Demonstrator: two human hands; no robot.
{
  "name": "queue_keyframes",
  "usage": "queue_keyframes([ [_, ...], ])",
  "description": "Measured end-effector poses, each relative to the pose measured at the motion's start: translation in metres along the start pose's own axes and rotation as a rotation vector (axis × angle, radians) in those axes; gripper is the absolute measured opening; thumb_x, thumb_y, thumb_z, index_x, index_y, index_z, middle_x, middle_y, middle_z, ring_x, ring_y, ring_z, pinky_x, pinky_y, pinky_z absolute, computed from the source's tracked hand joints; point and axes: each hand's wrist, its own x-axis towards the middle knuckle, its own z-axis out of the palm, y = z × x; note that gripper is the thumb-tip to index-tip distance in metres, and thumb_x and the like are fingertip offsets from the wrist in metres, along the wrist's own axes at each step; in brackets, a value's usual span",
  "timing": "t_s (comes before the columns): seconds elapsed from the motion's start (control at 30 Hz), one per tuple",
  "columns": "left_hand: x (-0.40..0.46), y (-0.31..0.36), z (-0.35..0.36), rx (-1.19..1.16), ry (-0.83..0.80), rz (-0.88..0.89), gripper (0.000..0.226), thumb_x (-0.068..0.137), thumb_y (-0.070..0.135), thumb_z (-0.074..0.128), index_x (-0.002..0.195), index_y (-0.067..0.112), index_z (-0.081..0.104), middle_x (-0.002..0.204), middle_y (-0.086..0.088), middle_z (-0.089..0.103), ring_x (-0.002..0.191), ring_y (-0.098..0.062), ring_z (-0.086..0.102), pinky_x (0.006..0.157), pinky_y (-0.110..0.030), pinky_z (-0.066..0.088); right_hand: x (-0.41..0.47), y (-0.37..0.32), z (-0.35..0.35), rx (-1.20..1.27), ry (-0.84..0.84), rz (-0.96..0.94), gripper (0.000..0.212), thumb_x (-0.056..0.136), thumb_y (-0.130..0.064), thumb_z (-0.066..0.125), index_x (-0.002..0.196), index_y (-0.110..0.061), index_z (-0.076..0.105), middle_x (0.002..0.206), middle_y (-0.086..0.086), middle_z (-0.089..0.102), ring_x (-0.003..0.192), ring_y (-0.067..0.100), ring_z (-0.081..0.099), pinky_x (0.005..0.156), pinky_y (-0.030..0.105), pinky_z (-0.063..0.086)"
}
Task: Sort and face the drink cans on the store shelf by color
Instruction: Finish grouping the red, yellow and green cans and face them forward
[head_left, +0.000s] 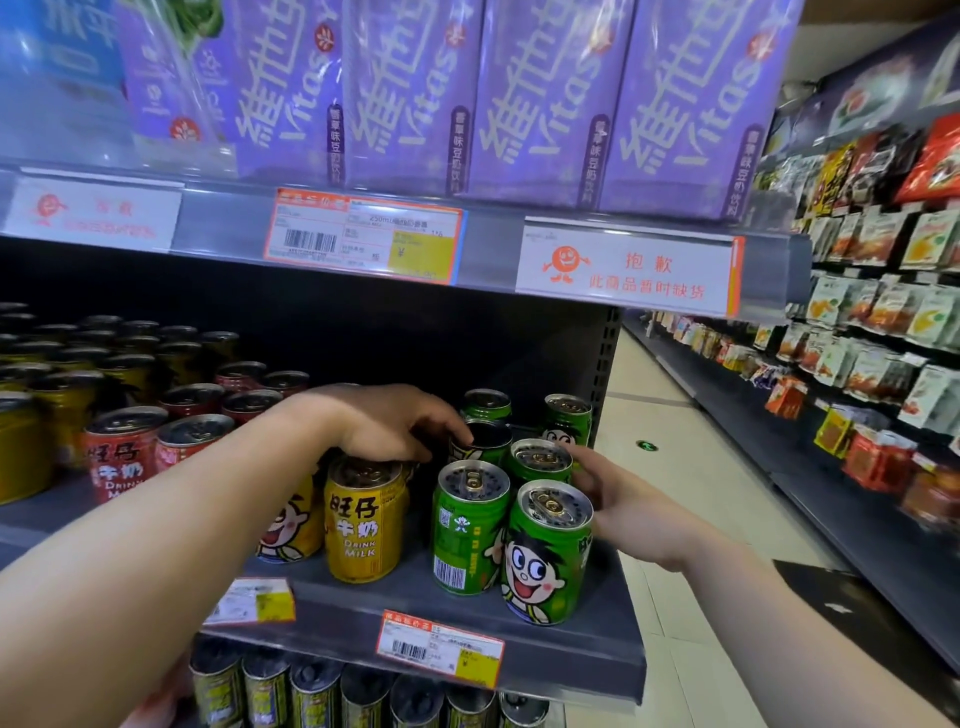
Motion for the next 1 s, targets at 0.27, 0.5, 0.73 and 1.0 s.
queue_keyframes([
  [0.27,0.023,0.000,0.007,-0.124,0.061,0.016,0.061,0.074,0.047,0.074,0.127,0.042,0.044,0.130,0.012,0.053,0.117,-0.010,0.052,0.100,-0.035,0.045,0.005,-0.004,-0.004,0.007,-0.059,-0.030,0.088,0.077,-0.004,0.075,0.140,-0.041,0.026,0.131,-0.019,0.053,0.115,-0.008,0.053,0.092,0.017,0.048],
  [0.5,0.035,0.001,0.013,-0.047,0.039,-0.016,0.081,0.075,0.048,0.073,0.144,0.030,0.033,0.150,0.007,0.034,0.133,-0.014,0.036,0.110,-0.031,0.031,0.008,-0.001,-0.007,-0.026,0.036,-0.083,0.073,0.075,-0.012,0.078,0.130,-0.038,0.038,0.122,-0.014,0.060,0.110,-0.001,0.059,0.092,0.022,0.050],
  [0.73,0.024,-0.010,0.007,-0.262,0.215,0.006,0.076,0.076,0.034,0.076,0.142,0.027,0.038,0.137,0.008,0.049,0.123,-0.009,0.045,0.101,-0.022,0.034,0.013,-0.017,-0.015,0.142,0.095,-0.083,0.068,0.074,-0.025,0.074,0.134,-0.033,0.043,0.133,-0.007,0.054,0.123,0.010,0.052,0.104,0.031,0.042],
  [1.0,0.010,-0.021,0.001,-0.759,0.395,-0.016,0.049,0.065,0.023,0.083,0.101,0.037,0.053,0.109,0.003,0.065,0.097,-0.014,0.063,0.084,-0.030,0.050,0.035,-0.056,0.001,-0.139,0.113,-0.077,0.081,0.076,-0.031,0.077,0.142,-0.025,0.031,0.126,-0.003,0.054,0.100,0.000,0.061,0.086,0.015,0.048],
])
